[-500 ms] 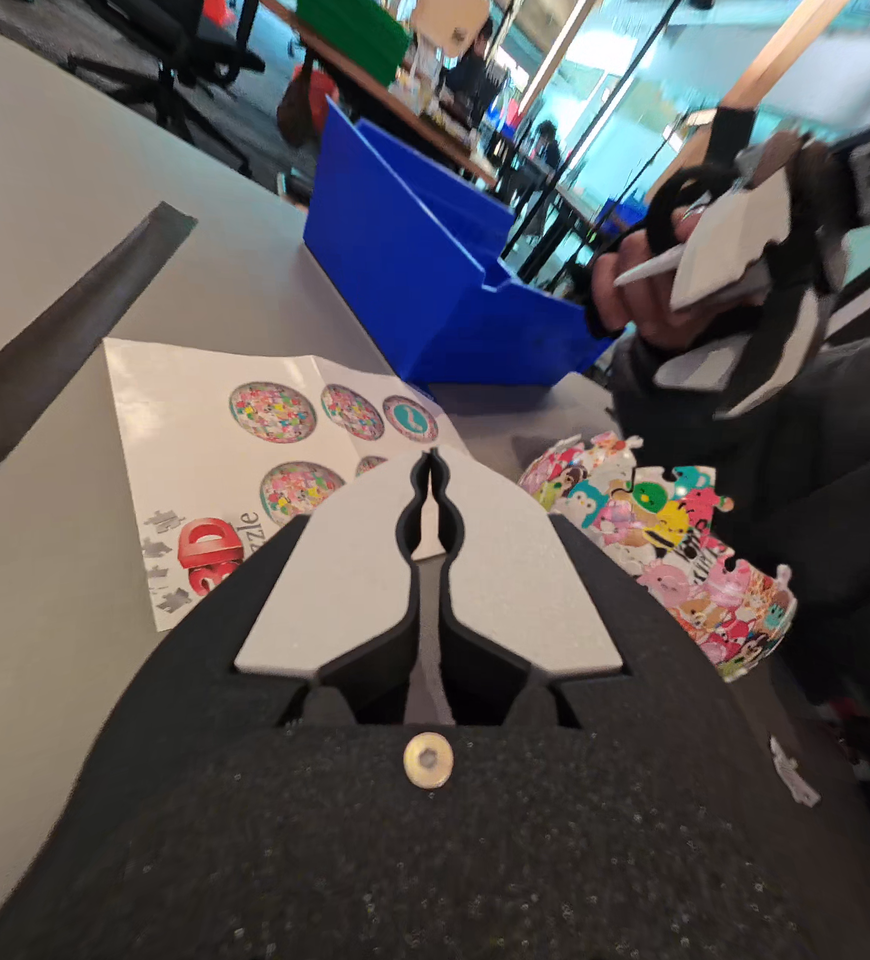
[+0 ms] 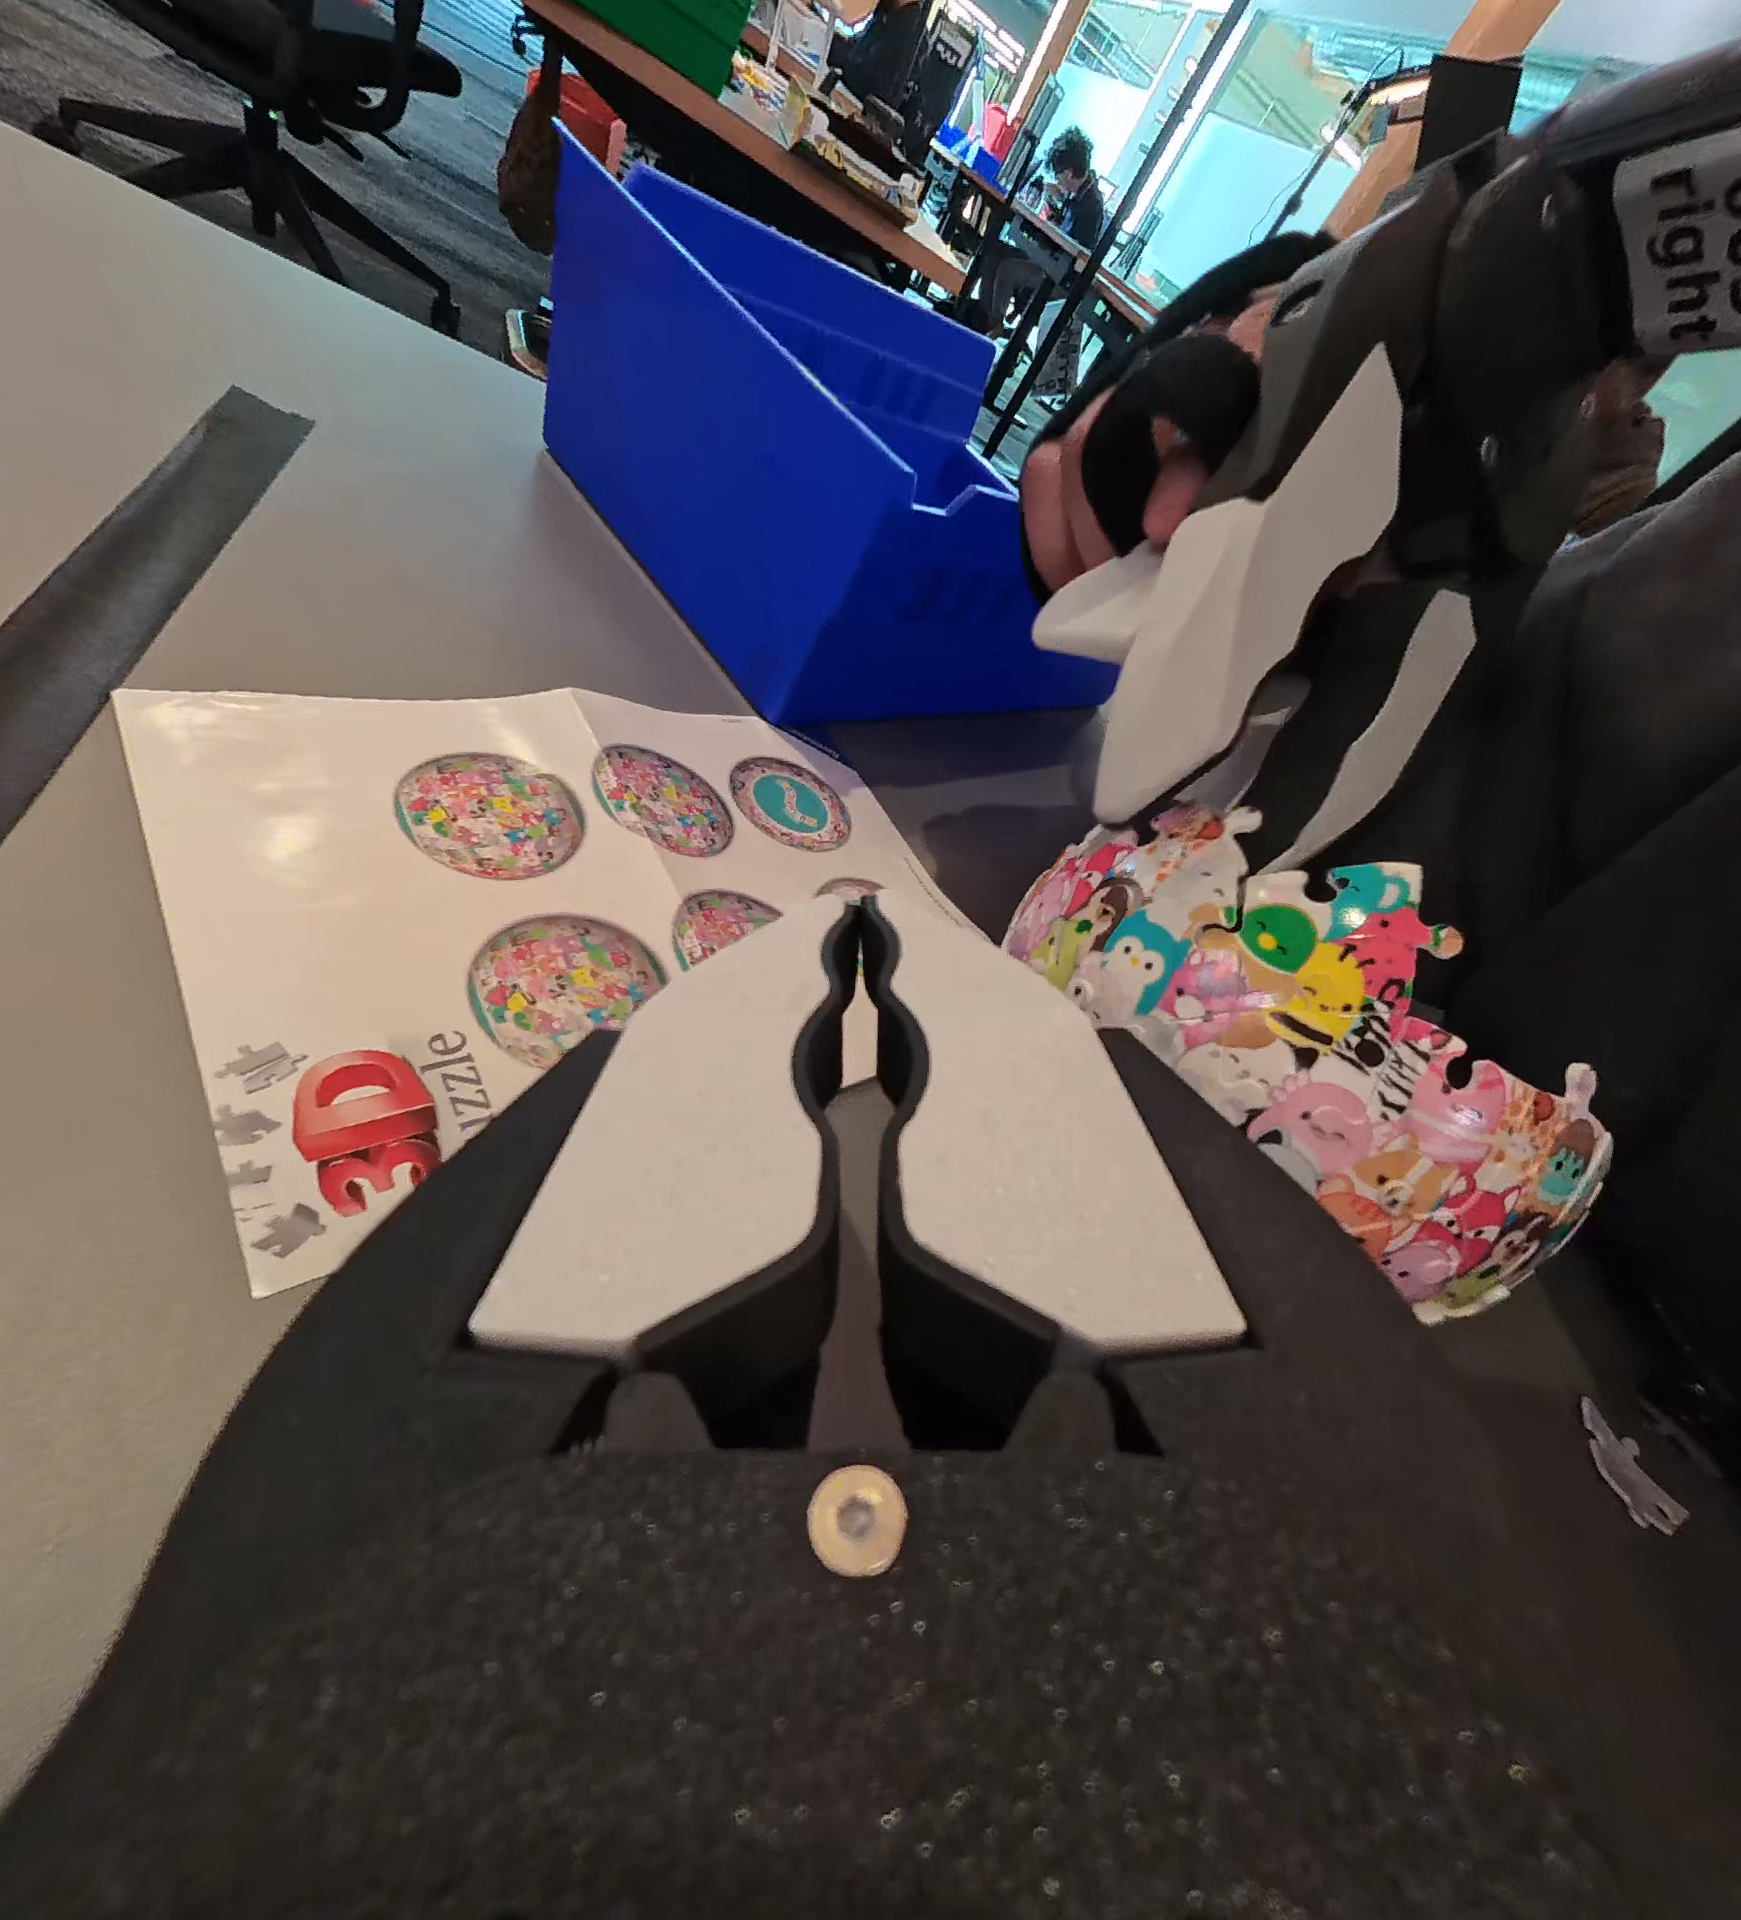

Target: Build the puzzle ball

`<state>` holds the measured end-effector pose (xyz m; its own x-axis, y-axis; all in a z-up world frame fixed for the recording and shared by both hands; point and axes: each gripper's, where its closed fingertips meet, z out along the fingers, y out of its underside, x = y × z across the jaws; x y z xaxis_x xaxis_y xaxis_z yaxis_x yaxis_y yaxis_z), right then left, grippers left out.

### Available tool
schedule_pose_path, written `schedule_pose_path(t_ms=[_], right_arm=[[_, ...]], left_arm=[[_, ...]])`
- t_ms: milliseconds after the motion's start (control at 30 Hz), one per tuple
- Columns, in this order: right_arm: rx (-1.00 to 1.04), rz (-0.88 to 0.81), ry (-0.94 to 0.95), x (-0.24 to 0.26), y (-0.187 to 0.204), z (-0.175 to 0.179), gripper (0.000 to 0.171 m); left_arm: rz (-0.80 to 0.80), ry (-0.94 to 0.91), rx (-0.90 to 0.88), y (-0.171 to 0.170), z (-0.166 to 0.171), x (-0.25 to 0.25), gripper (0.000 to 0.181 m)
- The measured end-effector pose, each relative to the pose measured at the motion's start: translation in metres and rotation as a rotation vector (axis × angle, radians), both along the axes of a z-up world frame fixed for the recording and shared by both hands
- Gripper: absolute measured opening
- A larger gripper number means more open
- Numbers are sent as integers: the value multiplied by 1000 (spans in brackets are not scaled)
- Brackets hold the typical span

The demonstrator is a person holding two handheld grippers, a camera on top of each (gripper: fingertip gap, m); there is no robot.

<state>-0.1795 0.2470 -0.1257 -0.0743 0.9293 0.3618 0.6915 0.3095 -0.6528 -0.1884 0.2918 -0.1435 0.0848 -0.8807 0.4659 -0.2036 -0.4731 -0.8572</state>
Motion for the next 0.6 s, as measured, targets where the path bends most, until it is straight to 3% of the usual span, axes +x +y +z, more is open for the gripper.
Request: schedule_pose_path(t_ms=[133, 600], right_arm=[[-71, 16, -53, -2, -2, -6, 24], [-32, 38, -70, -3, 2, -9, 7]], left_arm=[[-18, 3, 1, -3, -1, 1, 0], [-155, -9, 29, -31, 2, 9, 0]])
